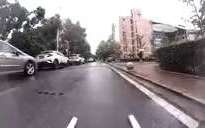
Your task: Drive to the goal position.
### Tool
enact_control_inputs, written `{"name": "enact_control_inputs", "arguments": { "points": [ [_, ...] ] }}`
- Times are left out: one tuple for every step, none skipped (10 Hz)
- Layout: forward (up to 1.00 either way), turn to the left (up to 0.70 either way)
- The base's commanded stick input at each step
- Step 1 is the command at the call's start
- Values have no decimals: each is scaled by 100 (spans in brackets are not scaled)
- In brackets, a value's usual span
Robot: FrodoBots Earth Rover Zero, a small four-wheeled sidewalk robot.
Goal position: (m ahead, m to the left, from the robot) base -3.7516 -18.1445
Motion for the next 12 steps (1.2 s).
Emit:
{"name": "enact_control_inputs", "arguments": {
  "points": [
    [60,0],
    [45,0],
    [45,0],
    [45,0],
    [45,0],
    [45,0],
    [45,0],
    [45,0],
    [45,0],
    [45,0],
    [45,0],
    [45,0]
  ]
}}
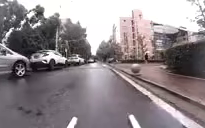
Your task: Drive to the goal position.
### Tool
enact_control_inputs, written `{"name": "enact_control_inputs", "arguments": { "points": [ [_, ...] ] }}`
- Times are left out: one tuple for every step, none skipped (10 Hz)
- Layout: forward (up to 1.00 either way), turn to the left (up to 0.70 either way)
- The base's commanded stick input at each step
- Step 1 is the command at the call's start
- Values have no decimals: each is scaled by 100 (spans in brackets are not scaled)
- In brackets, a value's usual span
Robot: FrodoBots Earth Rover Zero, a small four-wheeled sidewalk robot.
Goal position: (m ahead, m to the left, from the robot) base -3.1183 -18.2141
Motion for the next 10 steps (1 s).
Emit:
{"name": "enact_control_inputs", "arguments": {
  "points": [
    [45,0],
    [45,0],
    [45,0],
    [45,0],
    [45,0],
    [45,0],
    [45,0],
    [45,0],
    [45,0],
    [45,0]
  ]
}}
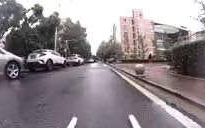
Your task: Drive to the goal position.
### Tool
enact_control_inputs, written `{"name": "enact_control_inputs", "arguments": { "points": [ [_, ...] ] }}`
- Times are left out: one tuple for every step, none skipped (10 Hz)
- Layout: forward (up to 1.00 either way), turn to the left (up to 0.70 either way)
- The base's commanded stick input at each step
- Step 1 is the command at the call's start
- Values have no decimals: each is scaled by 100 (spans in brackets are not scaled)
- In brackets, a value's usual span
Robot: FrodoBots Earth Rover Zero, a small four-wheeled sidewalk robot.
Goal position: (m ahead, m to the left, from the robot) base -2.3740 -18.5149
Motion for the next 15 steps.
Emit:
{"name": "enact_control_inputs", "arguments": {
  "points": [
    [45,0],
    [45,0],
    [45,0],
    [45,0],
    [45,0],
    [45,0],
    [45,0],
    [45,0],
    [45,0],
    [45,0],
    [45,0],
    [45,0],
    [45,0],
    [45,0],
    [45,0]
  ]
}}
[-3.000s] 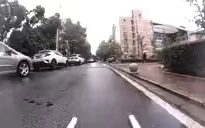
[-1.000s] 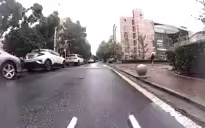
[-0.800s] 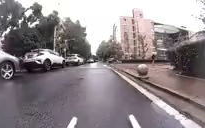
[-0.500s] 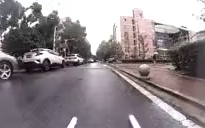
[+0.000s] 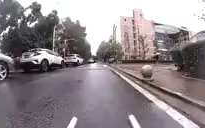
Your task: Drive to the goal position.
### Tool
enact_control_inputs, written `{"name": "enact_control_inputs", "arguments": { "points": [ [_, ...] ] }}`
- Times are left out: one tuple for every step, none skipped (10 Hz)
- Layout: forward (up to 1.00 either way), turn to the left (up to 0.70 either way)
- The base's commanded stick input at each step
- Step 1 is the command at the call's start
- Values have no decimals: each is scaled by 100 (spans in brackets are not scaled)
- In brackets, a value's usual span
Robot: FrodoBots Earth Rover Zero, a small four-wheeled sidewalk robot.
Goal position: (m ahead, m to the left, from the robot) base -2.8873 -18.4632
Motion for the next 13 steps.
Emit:
{"name": "enact_control_inputs", "arguments": {
  "points": [
    [45,0],
    [45,0],
    [45,0],
    [45,0],
    [45,0],
    [45,0],
    [45,0],
    [45,0],
    [45,0],
    [45,0],
    [45,0],
    [45,0],
    [45,0]
  ]
}}
